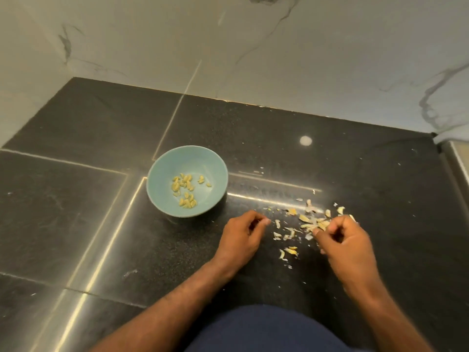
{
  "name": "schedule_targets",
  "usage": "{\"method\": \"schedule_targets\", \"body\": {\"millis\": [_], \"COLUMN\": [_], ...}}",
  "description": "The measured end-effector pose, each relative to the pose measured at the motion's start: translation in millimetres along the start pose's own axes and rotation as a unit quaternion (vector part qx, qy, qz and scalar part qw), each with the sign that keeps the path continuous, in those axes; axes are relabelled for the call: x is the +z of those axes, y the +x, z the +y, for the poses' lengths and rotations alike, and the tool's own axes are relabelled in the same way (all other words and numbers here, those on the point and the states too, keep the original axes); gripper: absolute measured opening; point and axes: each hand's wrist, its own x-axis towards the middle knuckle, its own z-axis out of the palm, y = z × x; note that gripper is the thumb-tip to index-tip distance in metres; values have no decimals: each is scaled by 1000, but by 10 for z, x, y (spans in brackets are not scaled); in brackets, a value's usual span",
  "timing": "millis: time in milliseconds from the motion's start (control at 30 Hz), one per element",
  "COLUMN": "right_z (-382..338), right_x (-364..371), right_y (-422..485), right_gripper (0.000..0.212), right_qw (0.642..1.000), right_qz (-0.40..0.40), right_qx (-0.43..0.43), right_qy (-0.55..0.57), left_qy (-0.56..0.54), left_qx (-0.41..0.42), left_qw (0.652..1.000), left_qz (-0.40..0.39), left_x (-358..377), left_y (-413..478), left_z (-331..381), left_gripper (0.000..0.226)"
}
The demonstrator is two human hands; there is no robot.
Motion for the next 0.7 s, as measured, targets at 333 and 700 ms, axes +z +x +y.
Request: {"method": "schedule_targets", "body": {"millis": [333, 700], "right_z": [112, 433], "right_x": [-340, -346], "right_y": [-9, 228], "right_gripper": [22, 12], "right_qw": [979, 989], "right_qz": [96, -1], "right_qx": [-21, -88], "right_qy": [177, -116], "left_qy": [21, 70], "left_qx": [74, -22], "left_qw": [994, 994], "left_qz": [76, 80], "left_x": [473, 537], "left_y": [7, 20], "left_z": [81, 168], "left_gripper": [36, 25]}}
